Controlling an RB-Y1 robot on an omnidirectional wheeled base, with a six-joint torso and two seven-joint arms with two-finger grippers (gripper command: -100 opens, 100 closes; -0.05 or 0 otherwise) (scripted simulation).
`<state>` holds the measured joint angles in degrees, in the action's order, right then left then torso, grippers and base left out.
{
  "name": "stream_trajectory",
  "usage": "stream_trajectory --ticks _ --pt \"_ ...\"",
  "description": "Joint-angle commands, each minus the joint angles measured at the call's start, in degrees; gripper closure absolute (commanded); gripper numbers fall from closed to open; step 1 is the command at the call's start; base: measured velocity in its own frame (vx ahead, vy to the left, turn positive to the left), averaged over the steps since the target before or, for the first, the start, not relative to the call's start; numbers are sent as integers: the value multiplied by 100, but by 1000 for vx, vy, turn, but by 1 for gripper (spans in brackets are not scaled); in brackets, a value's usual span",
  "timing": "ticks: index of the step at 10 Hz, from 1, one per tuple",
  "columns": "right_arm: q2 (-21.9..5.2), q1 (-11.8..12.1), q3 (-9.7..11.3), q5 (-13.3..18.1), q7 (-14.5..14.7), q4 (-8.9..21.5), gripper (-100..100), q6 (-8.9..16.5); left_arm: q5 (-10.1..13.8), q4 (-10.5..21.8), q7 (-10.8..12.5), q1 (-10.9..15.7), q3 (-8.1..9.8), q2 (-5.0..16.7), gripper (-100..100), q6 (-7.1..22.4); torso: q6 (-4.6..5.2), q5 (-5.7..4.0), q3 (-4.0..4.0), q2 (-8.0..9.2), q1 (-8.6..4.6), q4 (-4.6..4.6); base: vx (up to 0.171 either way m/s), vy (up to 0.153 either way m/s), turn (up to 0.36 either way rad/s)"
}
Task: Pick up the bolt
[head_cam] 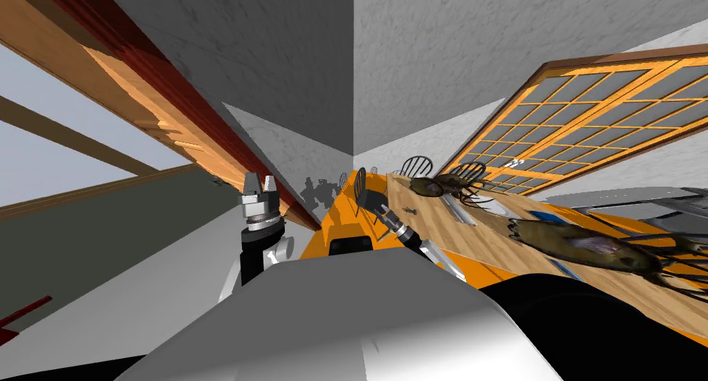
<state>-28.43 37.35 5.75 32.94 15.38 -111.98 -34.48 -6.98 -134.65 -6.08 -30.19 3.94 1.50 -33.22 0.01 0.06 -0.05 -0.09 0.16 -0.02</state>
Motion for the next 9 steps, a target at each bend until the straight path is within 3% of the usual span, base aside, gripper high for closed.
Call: stream_trajectory --ticks 1,4,7,8,9 --pt "-92 33 10 165 175 153 -100 66 0 0 0 0 0 0 0 0 0 0 0 0 0 0 72 27 123" --pt "-580 297 -64 697 767 779 -100 343 0 0 0 0 0 0 0 0 1 -3 6 10 -13 2 90 13 297" --pt "-747 389 -99 900 1049 1027 -100 455 0 0 0 0 1 1 0 0 3 -5 8 15 -21 3 60 -12 146" --pt "-903 482 -138 1067 1273 1253 -100 574 0 0 0 -1 1 1 0 0 8 -5 13 24 -21 5 36 -20 199" --pt "-903 482 -138 1067 1273 1253 -100 574 0 0 0 0 1 1 0 0 6 -5 16 28 -24 6 33 -22 92"
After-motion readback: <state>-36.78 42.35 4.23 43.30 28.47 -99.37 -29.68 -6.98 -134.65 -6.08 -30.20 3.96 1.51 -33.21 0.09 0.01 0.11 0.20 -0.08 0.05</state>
